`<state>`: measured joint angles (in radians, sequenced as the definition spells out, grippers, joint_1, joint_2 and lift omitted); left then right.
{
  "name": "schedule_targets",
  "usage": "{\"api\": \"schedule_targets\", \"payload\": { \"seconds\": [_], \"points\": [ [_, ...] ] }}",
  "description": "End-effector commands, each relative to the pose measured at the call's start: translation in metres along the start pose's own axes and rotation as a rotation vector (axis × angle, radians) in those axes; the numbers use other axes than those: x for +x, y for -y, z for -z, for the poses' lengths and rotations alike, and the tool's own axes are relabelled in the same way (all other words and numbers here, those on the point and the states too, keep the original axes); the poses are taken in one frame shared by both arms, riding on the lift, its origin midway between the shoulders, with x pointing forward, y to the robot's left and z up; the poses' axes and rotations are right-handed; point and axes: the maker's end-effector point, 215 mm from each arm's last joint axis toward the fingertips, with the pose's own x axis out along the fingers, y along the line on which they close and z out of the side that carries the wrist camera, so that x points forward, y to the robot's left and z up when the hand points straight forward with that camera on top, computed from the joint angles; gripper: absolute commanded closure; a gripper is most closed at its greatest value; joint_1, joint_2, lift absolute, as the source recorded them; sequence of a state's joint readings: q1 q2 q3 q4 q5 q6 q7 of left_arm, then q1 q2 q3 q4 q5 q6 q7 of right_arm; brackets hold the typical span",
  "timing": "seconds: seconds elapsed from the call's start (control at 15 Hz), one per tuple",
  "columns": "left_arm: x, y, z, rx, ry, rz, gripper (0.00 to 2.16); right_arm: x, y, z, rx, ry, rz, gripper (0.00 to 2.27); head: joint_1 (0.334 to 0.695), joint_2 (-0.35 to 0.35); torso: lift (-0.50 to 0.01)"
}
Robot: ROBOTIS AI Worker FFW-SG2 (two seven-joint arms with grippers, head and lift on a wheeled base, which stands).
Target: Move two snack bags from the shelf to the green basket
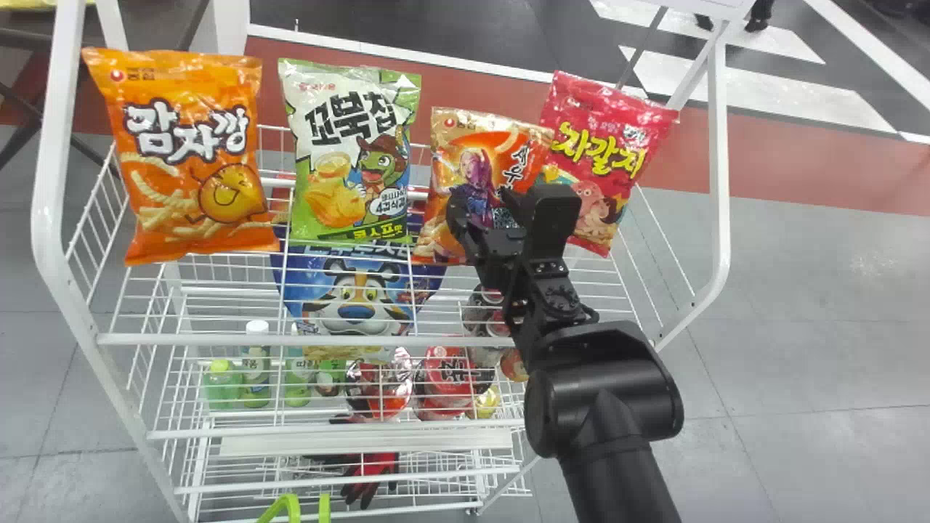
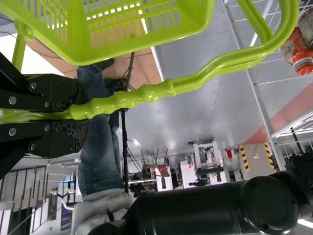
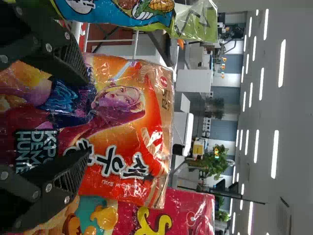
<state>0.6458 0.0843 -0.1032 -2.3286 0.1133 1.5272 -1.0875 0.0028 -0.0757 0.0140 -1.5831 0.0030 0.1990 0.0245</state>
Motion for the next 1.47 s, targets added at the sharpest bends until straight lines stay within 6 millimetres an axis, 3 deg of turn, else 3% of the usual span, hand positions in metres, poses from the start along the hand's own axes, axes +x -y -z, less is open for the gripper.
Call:
{"api": "schedule_targets", "payload": {
  "seconds": [0.0,0.13,0.67,0.93,1.27,1.4],
  "points": [
    [-0.001,-0.001,0.0,-0.003,0.003,-0.003,2.13,-0.003,0.001,0.002,0.009,-0.007,0.002,2.04,0.695,-0.35,-0.017],
    [0.0,0.0,0.0,-0.003,0.004,-0.002,2.13,-0.01,0.001,-0.005,0.007,0.009,0.007,2.25,0.695,-0.35,-0.017],
    [0.004,0.003,0.002,0.001,0.001,-0.003,2.12,-0.053,0.003,-0.021,0.036,0.056,-0.011,2.25,0.695,-0.35,-0.017],
    [0.008,0.002,0.002,0.0,-0.005,-0.003,2.13,-0.093,-0.001,-0.034,0.057,0.056,-0.033,2.25,0.695,-0.35,-0.017],
    [0.013,0.004,-0.001,0.016,-0.007,0.005,2.13,-0.159,-0.006,-0.011,0.066,-0.124,-0.076,2.25,0.695,-0.35,-0.017],
    [0.015,0.006,-0.002,0.022,-0.003,0.011,2.13,-0.188,-0.009,0.018,0.079,-0.29,-0.106,2.25,0.695,-0.35,-0.017]
  ]
}}
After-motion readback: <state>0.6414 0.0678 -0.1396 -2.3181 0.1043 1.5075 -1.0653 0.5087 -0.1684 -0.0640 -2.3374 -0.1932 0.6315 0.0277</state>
